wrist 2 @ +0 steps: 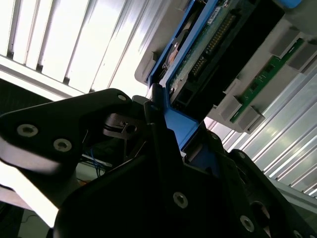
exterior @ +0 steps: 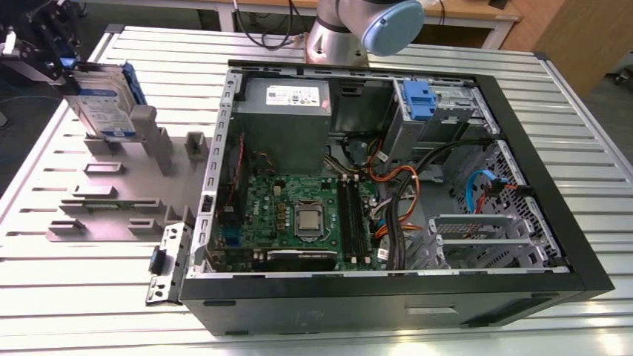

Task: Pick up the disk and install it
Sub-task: 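Pick up the disk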

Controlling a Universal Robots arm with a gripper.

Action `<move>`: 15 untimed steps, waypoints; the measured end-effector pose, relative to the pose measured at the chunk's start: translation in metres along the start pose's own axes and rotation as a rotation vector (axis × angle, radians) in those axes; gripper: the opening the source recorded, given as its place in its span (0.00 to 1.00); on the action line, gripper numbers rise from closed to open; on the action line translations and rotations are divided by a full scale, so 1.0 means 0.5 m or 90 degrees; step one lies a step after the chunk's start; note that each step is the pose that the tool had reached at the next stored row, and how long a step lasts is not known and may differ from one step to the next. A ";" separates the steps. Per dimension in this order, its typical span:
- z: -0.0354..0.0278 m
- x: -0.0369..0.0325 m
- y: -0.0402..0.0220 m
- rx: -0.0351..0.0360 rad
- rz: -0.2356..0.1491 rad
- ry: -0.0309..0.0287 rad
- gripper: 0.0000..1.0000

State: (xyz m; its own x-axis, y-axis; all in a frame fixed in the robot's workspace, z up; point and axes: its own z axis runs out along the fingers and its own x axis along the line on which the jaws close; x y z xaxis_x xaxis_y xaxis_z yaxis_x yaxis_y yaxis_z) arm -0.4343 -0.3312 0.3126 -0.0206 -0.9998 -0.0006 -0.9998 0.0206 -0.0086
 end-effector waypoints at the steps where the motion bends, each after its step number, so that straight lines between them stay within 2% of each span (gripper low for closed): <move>1: -0.001 0.000 0.000 0.0000 0.000 0.0000 0.36; 15: -0.013 0.000 0.000 0.0001 0.000 0.0000 0.36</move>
State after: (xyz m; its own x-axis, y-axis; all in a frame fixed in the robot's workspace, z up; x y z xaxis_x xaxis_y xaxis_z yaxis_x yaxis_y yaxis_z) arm -0.4343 -0.3312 0.3190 -0.0206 -0.9998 -0.0007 -0.9997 0.0206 -0.0087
